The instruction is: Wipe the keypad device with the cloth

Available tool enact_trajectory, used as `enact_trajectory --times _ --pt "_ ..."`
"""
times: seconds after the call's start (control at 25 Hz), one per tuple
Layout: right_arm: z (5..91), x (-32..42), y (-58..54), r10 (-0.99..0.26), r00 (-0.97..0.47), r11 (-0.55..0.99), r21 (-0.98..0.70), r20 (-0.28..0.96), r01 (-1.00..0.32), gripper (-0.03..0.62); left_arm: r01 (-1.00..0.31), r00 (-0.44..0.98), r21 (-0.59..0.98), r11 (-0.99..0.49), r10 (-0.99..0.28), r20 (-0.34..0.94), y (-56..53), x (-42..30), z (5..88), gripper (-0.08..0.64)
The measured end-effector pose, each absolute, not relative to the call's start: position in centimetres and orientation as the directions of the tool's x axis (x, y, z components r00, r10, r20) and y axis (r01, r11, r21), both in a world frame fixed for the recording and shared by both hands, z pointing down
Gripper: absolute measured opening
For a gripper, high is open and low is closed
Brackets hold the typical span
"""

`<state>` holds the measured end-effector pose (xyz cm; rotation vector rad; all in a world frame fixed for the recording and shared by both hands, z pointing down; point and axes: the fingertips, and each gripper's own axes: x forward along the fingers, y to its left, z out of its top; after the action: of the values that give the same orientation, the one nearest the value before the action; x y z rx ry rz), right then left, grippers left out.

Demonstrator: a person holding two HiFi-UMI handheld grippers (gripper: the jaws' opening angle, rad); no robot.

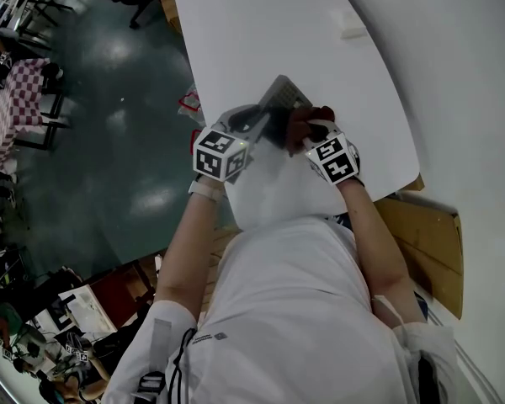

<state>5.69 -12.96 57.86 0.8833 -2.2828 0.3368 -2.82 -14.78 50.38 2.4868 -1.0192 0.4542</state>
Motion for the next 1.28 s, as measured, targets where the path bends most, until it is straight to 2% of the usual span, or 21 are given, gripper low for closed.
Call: enact_trajectory --times 0.12,0.4,0.88,1.28 --pt "55.1 4.7 -13.5 -0.518 -0.605 0.748 -0.023 0.605 -0.664 0.054 -0.699 0.695 0.238 -0.674 -0.562 0.449 -14.1 -2.8 50.2 0.122" --pt "49.4 0.7 -14.7 -0.517 -0.695 0.803 0.001 0.500 -0.596 0.054 -0.682 0.687 0.166 -0.713 -0.546 0.479 -13.0 -3.8 51.2 0.126" --pt "50.5 -2.2 -14.7 -0.460 -0.692 0.848 0.045 0.556 -0.528 0.054 -0.661 0.693 0.116 -0.742 -0.544 0.473 -12.9 -4.0 51.7 0.121" --pt "52.0 -1.6 -14.3 -0.481 -0.693 0.821 -0.002 0.537 -0.571 0.054 -0.667 0.701 0.142 -0.732 -0.552 0.451 -12.6 -3.6 51.8 0.120"
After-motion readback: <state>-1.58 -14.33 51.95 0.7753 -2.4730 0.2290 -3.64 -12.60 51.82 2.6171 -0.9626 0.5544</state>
